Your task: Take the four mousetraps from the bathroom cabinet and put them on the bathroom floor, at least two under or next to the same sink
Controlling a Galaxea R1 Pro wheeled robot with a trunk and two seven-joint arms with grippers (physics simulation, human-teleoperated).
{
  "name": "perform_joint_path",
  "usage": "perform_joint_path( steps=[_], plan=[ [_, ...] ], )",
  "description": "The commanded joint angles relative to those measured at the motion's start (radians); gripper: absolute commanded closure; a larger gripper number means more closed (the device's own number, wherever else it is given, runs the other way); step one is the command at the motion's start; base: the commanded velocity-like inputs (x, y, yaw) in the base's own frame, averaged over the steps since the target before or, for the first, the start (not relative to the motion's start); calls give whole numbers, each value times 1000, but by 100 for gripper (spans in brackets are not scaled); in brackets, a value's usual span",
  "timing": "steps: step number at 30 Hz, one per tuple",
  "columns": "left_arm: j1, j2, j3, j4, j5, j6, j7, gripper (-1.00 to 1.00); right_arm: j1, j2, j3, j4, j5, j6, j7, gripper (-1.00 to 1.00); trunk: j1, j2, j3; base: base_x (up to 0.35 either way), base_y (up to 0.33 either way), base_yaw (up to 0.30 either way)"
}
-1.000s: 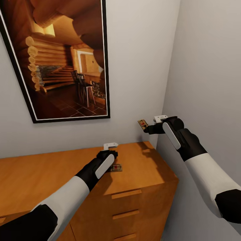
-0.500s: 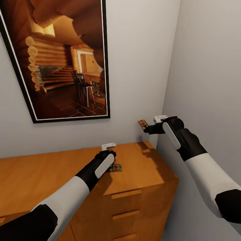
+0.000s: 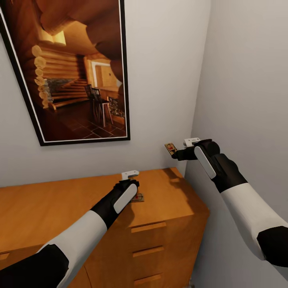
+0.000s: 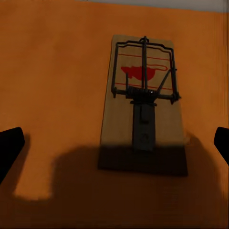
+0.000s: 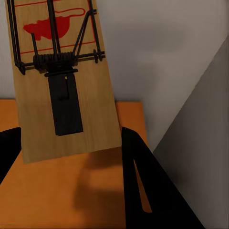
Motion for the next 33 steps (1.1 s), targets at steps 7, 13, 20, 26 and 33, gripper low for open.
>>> perform_joint_path(
  steps=[7, 13, 20, 26, 33],
  plan=[
    [-1, 0, -35, -5, 4, 3, 5, -100, -1, -1, 3, -1, -14, 3, -11, 100, 0, -1, -1, -9, -5, 0],
    [-1, 0, -42, -24, 4, 4, 5, -100, -1, -1, 3, -1, -14, 3, -11, 100, 0, -1, -1, 3, -1, 0],
    [-1, 0, -44, -30, 4, 4, 6, -100, -1, -1, 3, -1, -14, 3, -11, 100, 0, -1, -1, 95, 0, 0],
    [-1, 0, -44, -30, 4, 5, 6, -100, -1, -1, 3, -1, -14, 3, -10, 100, 0, -1, -1, 32, 0, 0],
    [-1, 0, -46, -30, 3, 5, 6, -100, -1, -1, 3, -1, -14, 3, -10, 100, 0, -1, -1, 6, 0, 0]
  ],
)
